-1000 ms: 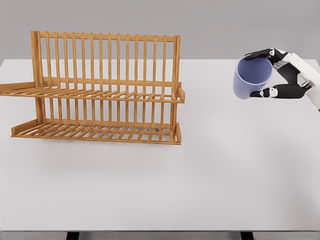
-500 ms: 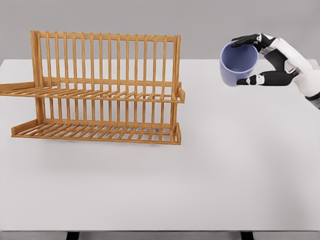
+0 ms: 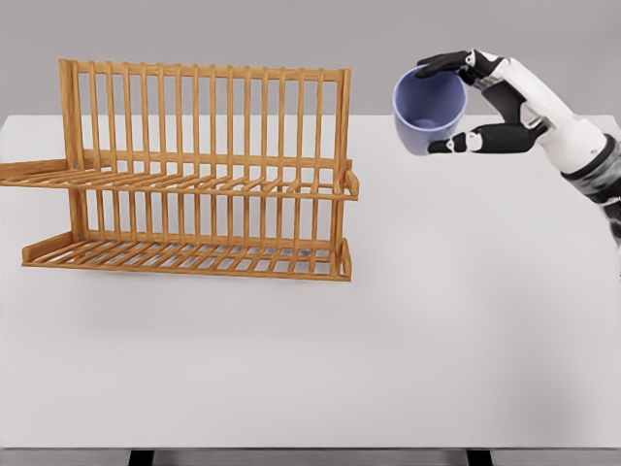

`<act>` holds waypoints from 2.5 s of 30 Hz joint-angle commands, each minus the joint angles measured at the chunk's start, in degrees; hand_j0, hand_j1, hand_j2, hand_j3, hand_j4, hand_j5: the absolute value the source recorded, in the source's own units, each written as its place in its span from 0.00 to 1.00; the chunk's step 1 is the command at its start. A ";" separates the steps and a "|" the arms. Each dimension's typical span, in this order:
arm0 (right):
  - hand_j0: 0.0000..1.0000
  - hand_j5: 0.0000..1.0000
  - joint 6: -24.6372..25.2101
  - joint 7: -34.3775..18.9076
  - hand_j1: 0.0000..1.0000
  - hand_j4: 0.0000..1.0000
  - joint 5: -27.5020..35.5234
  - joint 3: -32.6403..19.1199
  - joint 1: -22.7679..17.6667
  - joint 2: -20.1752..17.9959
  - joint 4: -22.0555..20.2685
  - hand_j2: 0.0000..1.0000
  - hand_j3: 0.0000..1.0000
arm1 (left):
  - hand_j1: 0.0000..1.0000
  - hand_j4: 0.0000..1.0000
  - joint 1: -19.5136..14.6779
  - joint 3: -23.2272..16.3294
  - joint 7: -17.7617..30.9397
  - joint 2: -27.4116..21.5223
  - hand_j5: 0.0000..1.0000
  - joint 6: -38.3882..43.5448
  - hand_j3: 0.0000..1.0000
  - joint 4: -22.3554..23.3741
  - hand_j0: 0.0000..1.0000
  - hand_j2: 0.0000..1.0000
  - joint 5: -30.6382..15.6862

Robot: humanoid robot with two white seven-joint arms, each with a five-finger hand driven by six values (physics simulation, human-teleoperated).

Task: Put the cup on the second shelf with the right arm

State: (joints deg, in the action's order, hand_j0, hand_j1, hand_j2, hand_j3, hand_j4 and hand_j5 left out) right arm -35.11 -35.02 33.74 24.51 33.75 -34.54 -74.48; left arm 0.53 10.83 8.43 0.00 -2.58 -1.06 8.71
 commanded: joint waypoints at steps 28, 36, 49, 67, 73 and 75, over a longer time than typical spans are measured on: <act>0.70 0.70 0.11 0.02 0.70 0.70 -5.43 0.98 1.06 7.38 -2.68 0.70 0.70 | 1.00 1.00 0.00 -0.02 0.01 0.00 1.00 -0.05 1.00 0.00 1.00 1.00 -0.01; 0.71 0.71 0.11 0.02 0.71 0.71 -8.07 2.12 1.05 9.67 -4.70 0.71 0.71 | 1.00 1.00 0.00 -0.02 0.01 0.00 1.00 0.03 1.00 0.00 1.00 1.00 -0.01; 0.71 0.71 0.11 0.02 0.71 0.71 -9.83 5.38 3.87 12.13 -2.86 0.71 0.71 | 1.00 1.00 0.00 -0.02 0.01 0.00 1.00 0.03 1.00 0.00 1.00 1.00 -0.01; 0.73 0.73 0.11 0.02 0.73 0.73 -9.39 9.95 6.15 14.06 3.38 0.73 0.73 | 1.00 1.00 0.00 -0.02 0.01 0.00 1.00 -0.05 1.00 0.00 1.00 1.00 -0.01; 0.77 0.77 0.11 0.02 0.77 0.77 -9.30 10.03 6.15 14.06 3.20 0.77 0.77 | 1.00 1.00 0.00 -0.02 0.01 0.00 1.00 0.03 1.00 0.00 1.00 1.00 -0.01; 0.88 0.88 0.11 0.02 0.88 0.88 -9.48 10.03 6.07 14.06 3.12 0.88 0.88 | 1.00 1.00 0.00 -0.02 0.01 0.00 1.00 0.03 1.00 0.00 1.00 1.00 -0.01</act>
State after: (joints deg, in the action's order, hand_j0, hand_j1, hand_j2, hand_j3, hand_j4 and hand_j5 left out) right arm -34.73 -34.94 24.80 34.35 39.73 -20.51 -71.30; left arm 0.53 10.82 8.43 0.00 -2.57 -1.07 8.71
